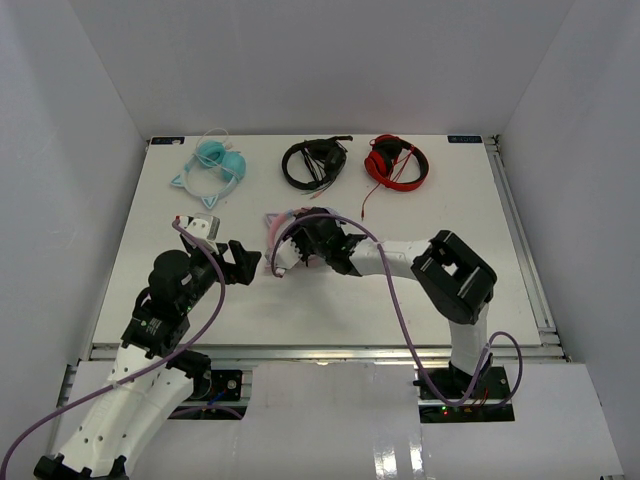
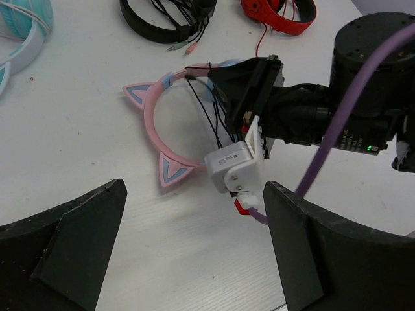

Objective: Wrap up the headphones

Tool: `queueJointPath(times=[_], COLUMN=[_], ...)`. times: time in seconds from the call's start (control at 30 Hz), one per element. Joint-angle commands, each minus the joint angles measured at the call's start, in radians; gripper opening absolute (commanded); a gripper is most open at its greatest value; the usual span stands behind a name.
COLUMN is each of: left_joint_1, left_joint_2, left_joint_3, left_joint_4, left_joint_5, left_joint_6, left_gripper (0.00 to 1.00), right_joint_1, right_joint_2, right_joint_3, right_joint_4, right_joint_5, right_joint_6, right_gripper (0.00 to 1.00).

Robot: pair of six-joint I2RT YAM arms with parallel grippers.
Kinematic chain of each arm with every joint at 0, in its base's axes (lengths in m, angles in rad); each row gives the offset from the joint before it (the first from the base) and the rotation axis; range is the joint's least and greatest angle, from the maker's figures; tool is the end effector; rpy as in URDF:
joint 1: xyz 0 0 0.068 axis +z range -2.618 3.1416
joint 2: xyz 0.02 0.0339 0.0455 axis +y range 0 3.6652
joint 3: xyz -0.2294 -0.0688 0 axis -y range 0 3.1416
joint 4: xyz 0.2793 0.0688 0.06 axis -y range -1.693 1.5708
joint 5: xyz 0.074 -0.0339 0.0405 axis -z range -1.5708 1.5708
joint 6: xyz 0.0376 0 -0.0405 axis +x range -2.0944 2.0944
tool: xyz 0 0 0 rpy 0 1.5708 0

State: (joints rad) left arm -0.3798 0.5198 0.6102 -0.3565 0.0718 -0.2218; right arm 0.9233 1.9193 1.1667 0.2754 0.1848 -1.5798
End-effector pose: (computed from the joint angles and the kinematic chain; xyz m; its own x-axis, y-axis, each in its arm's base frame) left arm 0.1859 -0.0771 0.2831 -0.3337 -0.1030 -0.9370 0.3697 0.9001 -0.2306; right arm 0.2720 0.3482 0.1310 0.6880 -0.7198 0.0924 -0.2709 -0.3728 -0.8875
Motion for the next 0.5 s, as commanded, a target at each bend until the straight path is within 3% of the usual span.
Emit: queueJointPath(times=[0.0,0.2,0.47], left_joint_1=[0.001,0.001,0.001], left_joint_2=[-0.003,-0.004,-0.013], left_joint_3=[-0.01,-0.01,-0.011], left_joint_4=[0.027,0.027,0.03], left_joint_5=[0.011,0.02,0.032], left_joint_6=[0.004,0.004,0.004], left_gripper=[0.98,0.98,0.98], right_joint_1=[-0.004,-0.031,-0.092], right_joint_2=[0.041,-0.017,-0.171], right_joint_3=[0.077,0.142,0.218], right_joint_4=[-0.066,-0.177,-0.323], right_joint_5=[-0.042,-0.099,-0.212], right_joint_6=[0.09,0.22,0.437], right_gripper=[0.46,0.74,0.86])
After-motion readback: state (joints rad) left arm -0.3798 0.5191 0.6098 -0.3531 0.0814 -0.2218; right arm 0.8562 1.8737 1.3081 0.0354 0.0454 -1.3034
